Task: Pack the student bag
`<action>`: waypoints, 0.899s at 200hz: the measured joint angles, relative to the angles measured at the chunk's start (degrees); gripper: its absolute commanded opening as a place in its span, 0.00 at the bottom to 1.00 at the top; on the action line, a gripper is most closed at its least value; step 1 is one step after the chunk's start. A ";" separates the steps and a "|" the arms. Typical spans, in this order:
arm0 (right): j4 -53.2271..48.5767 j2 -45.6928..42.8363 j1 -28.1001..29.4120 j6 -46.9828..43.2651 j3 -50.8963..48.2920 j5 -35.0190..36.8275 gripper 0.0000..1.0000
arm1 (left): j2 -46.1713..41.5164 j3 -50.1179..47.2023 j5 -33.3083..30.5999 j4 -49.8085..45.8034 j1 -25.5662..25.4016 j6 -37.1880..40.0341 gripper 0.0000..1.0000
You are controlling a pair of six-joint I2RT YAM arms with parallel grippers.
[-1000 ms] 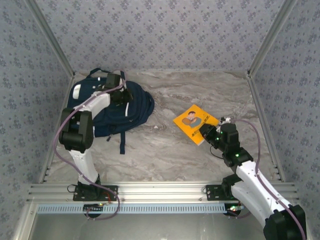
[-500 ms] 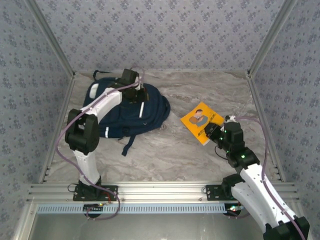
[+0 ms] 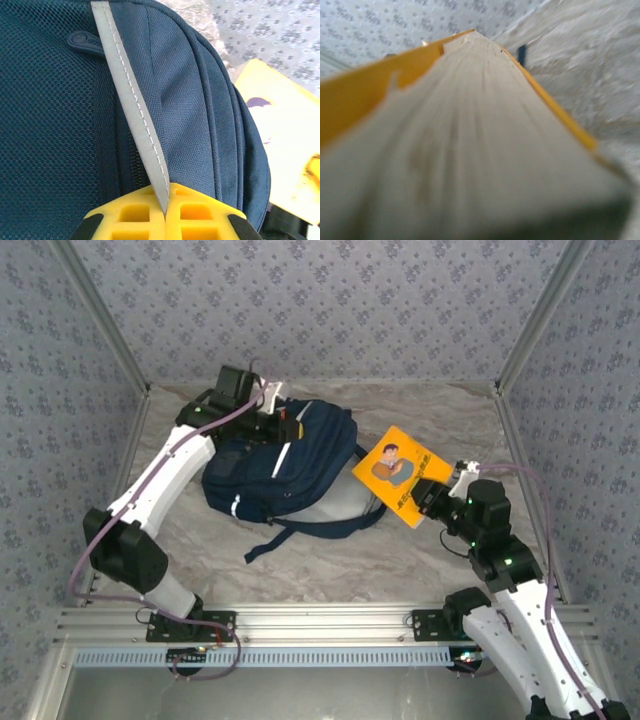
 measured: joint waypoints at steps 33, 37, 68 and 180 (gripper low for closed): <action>5.53 1.09 1.57 3.43 -6.75 -6.64 0.00 | -1.09 -0.04 6.45 -0.63 2.56 -1.16 0.00; 6.21 1.31 1.86 3.69 -7.50 -7.13 0.00 | -1.09 -0.07 7.10 -0.61 2.89 -1.51 0.00; 12.48 4.44 6.43 6.80 -10.99 -9.57 0.00 | -1.09 -0.11 10.86 0.63 4.35 -3.80 0.00; 30.80 28.85 18.03 8.17 -5.55 -6.08 0.00 | -1.11 -1.79 13.90 3.96 4.44 -7.17 0.00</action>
